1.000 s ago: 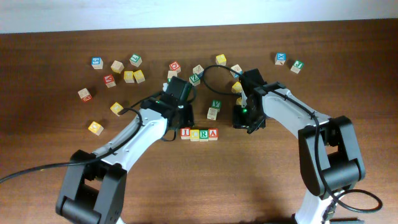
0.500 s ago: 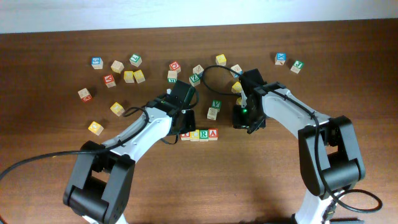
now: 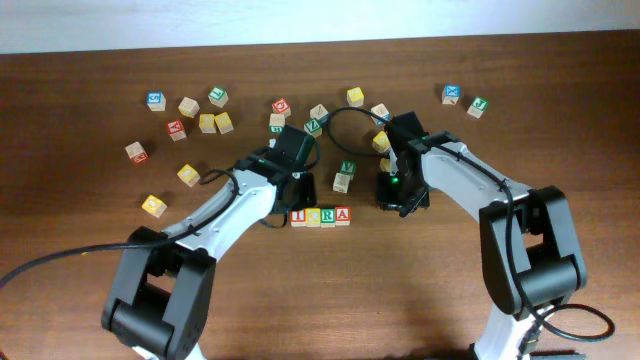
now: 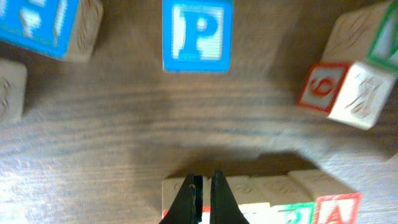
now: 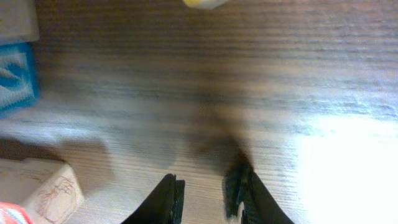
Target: Spell out ICRA
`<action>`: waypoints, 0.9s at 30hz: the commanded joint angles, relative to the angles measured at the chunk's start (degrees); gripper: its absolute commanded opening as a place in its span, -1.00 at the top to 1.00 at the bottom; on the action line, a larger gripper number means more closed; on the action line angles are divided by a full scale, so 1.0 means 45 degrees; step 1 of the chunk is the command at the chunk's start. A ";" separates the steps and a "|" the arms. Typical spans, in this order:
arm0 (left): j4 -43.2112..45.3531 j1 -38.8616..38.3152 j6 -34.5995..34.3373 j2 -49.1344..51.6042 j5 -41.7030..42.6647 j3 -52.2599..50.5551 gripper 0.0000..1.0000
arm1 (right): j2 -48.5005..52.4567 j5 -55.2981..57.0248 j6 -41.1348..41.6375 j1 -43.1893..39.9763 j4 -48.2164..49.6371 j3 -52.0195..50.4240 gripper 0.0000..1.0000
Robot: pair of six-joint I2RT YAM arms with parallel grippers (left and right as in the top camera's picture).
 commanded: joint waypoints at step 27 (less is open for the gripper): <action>-0.7975 0.2336 -0.0758 -1.3862 -0.0952 -0.1501 -0.98 | -1.6592 0.1161 0.0685 -0.0024 -0.6407 -0.0976 -0.97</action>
